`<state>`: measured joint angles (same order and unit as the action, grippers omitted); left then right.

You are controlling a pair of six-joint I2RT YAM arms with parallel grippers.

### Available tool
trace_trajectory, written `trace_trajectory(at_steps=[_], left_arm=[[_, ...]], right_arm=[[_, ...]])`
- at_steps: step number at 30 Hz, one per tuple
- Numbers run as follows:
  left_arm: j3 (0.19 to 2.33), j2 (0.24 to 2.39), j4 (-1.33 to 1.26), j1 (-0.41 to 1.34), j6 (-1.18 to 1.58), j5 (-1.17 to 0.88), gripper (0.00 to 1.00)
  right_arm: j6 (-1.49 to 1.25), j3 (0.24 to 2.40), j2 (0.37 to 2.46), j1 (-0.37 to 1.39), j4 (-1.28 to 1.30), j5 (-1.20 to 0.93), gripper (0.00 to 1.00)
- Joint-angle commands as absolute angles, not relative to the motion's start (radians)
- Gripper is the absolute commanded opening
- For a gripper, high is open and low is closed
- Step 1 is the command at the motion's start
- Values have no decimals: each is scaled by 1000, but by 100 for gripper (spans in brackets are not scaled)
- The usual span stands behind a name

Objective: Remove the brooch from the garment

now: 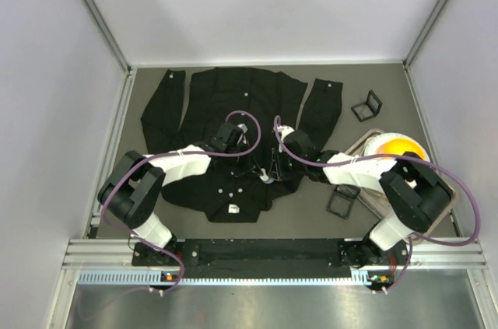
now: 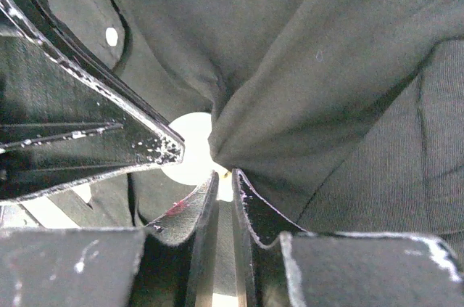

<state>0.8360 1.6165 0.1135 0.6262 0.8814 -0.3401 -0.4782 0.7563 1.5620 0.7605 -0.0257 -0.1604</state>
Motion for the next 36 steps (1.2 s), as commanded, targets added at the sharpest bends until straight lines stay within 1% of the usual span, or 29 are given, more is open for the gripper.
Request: trace_trajectory(at_steps=[1,7,12,21,36], left_arm=[[871,1605,121,637,853,-324,0],[891,1605,127,638,882,-333,0],[896,1600,135,640,899,-336,0],[900,1611,127,638,943,-359,0],[911,1629,55,615,1088,-362,0]], right_arm=[[-456,827,1574,753,-57,-149,12],[-454,833,1586,756,-46,-124,5],[-451,842,1594,765,-32,-94,3],[-431,879,1615,802,-2,-54,0],[-411,858,1592,864,-2,-66,0]])
